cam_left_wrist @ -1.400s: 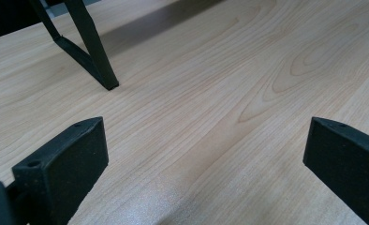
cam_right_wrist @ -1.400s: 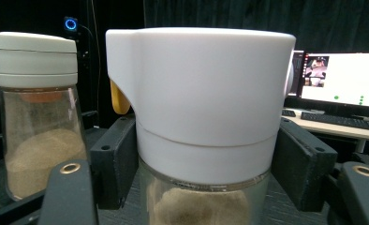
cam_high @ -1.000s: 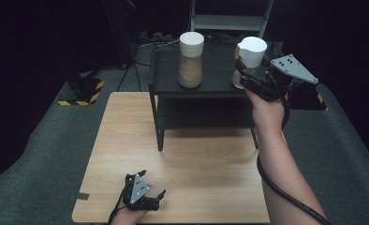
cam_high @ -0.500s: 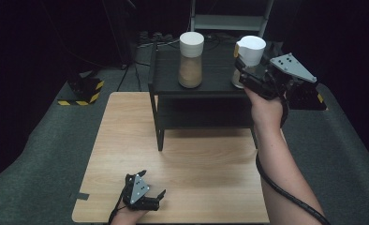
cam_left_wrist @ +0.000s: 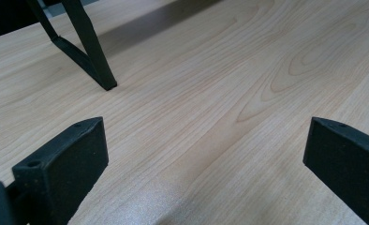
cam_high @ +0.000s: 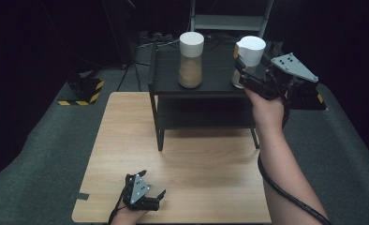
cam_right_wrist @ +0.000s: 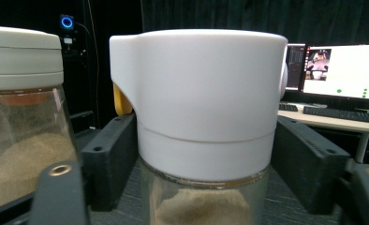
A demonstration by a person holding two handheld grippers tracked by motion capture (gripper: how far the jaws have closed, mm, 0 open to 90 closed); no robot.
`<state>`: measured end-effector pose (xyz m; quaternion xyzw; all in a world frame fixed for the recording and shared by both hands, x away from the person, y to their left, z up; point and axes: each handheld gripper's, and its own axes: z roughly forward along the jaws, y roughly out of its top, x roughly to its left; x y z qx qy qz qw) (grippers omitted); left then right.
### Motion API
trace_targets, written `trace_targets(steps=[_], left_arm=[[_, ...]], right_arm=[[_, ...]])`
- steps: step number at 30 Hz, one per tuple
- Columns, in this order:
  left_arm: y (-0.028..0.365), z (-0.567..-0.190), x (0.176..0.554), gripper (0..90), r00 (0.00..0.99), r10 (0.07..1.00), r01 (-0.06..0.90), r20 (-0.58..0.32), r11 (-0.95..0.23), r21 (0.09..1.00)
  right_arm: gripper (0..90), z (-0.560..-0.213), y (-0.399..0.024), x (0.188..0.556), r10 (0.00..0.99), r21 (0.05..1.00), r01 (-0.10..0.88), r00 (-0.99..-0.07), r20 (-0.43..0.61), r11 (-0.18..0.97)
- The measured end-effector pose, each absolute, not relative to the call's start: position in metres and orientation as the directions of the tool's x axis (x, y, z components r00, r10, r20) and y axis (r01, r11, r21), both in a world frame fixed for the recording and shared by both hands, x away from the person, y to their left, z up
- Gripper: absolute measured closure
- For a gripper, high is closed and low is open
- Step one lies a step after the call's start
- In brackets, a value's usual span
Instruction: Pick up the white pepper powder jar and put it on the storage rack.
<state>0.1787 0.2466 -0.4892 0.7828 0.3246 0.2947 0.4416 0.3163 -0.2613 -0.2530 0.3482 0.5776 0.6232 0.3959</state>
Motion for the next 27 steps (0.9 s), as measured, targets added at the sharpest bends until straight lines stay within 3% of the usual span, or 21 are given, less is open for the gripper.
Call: trace_targets(steps=[10,27], left_arm=[[0.246,-0.489,0.178,0.4,0.613,0.769,0.248,0.179,-0.402,0.882],[0.245,-0.489,0.179,0.5,0.613,0.77,0.249,0.178,-0.402,0.881]], right_arm=[[0.7,-0.249,-0.257,0.306,0.9,0.997,-0.08,-0.434,-0.031,-0.005],[0.0,-0.258,-0.273,0.276,0.864,0.997,-0.076,-0.502,-0.033,-0.007]])
